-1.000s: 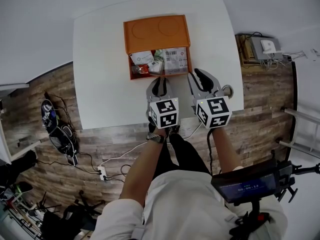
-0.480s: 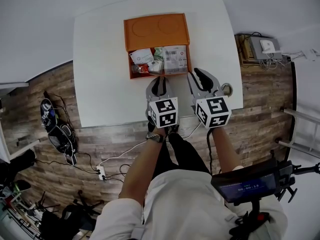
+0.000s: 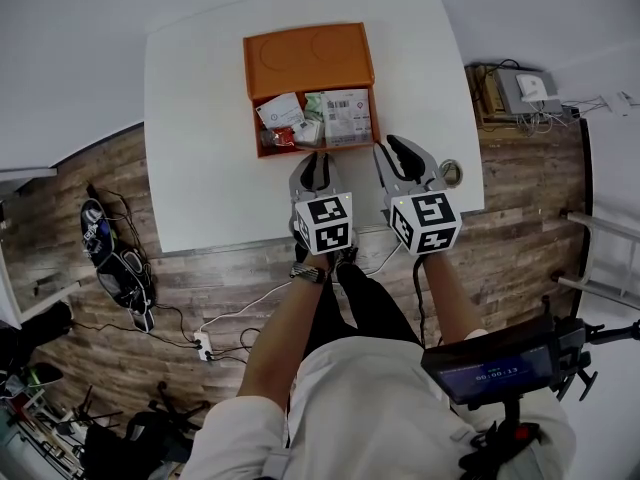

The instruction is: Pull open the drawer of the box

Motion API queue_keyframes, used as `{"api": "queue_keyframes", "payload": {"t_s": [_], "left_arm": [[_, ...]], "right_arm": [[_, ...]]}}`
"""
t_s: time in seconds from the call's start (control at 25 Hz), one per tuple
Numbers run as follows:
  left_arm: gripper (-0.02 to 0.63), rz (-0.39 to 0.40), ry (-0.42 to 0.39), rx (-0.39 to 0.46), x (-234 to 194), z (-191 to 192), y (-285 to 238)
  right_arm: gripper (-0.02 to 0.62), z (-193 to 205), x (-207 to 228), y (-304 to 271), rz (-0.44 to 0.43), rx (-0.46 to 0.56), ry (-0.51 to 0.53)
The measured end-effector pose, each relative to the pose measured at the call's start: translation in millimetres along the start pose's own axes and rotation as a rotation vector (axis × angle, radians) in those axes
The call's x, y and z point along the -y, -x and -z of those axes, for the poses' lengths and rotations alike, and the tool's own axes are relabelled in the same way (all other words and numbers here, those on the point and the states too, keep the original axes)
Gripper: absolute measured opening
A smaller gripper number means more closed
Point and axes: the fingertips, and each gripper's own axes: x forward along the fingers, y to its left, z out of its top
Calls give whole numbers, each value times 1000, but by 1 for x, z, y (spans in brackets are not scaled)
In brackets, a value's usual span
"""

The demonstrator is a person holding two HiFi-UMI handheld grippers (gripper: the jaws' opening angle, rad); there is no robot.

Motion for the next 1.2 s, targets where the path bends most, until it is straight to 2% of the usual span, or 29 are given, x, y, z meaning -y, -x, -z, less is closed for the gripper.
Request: {"api": "queue_keyframes", "payload": {"t_s": [0.52,0.6,0.84,1.2], "left_arm": [[77,-26,31,2,-1,4,-6],[98,-34,36,13,-5,3,-7],[127,-22,35,0,-10,5,-4],[126,-2,43,9,-20,-2,7]], "right_arm": [[84,8,6,9,8,3,3],[84,9,6,8,9,2,-1],[83,8,5,8,6,2,-4],[84,-3,1,0,-4,15,3]]}}
